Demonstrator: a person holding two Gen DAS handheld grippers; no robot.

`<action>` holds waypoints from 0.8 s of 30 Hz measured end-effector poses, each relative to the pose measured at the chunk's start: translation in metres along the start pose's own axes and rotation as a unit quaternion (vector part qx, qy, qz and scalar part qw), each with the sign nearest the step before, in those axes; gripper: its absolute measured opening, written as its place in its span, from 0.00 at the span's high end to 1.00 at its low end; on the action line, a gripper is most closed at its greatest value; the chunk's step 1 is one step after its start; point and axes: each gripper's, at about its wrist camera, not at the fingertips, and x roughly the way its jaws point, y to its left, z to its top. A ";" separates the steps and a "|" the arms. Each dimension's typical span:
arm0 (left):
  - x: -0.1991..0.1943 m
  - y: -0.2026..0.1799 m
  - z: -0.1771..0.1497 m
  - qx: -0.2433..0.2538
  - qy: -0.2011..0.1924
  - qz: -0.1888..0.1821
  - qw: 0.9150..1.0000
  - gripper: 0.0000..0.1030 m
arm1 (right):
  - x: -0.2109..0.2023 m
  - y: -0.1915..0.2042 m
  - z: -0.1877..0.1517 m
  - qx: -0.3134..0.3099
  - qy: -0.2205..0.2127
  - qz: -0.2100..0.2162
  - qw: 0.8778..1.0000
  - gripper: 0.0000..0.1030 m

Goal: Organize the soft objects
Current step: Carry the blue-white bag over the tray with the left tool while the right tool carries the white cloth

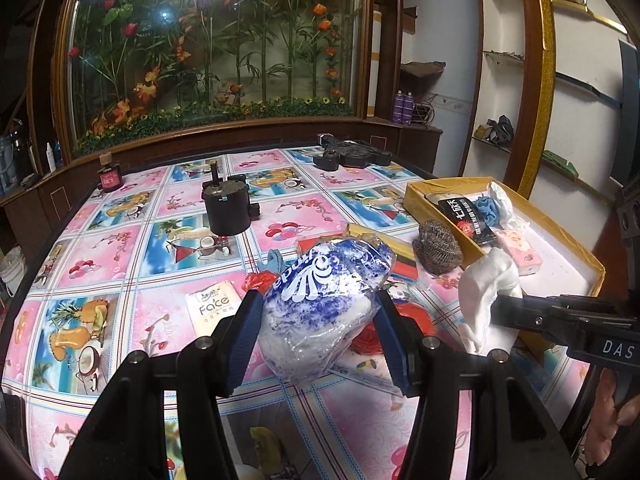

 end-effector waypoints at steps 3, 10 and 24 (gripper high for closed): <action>-0.001 -0.003 0.000 0.008 -0.005 0.007 1.000 0.45 | 0.000 0.000 0.000 0.000 0.000 0.000 1.000 0.90; -0.002 -0.010 -0.001 0.022 -0.011 0.019 1.000 0.45 | 0.000 0.000 0.001 -0.001 -0.001 0.000 1.000 0.90; -0.006 -0.022 0.005 0.001 -0.019 -0.007 1.000 0.45 | -0.024 -0.013 0.009 0.011 -0.029 -0.006 1.000 0.90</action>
